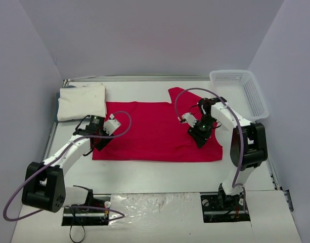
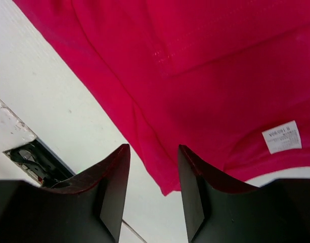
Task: Fold and stack the t-shirts
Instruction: Fold the flattened tshirt in 1/3 of the way
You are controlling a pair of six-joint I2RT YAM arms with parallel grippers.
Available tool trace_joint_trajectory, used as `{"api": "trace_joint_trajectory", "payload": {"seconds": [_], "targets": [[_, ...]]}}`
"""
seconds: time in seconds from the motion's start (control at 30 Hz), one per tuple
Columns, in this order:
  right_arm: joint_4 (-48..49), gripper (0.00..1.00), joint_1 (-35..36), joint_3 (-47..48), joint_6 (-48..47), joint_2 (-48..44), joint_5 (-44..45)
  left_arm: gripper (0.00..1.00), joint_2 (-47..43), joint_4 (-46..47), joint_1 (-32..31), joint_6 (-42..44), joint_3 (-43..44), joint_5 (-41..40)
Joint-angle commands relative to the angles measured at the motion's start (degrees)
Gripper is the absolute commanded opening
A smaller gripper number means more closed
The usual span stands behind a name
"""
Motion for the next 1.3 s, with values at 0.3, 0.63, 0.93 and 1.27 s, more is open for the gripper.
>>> {"api": "trace_joint_trajectory", "payload": {"seconds": [0.3,0.63,0.93,1.27], "targets": [[1.6,0.38,3.3,1.2,1.8,6.6,-4.7,0.56,2.0,4.0,0.0,-4.6,2.9,-4.2],[4.0,0.37,5.3,3.1,3.6,10.7,-6.2,0.56,1.5,4.2,0.0,-4.8,2.2,-4.7],[5.0,0.31,6.1,4.4,5.2,11.9,-6.1,0.56,1.8,4.7,0.0,-4.8,1.8,-4.4],[6.0,0.32,7.2,8.5,7.1,14.0,-6.0,0.56,2.2,5.1,0.0,-4.9,1.4,-4.5]]}}
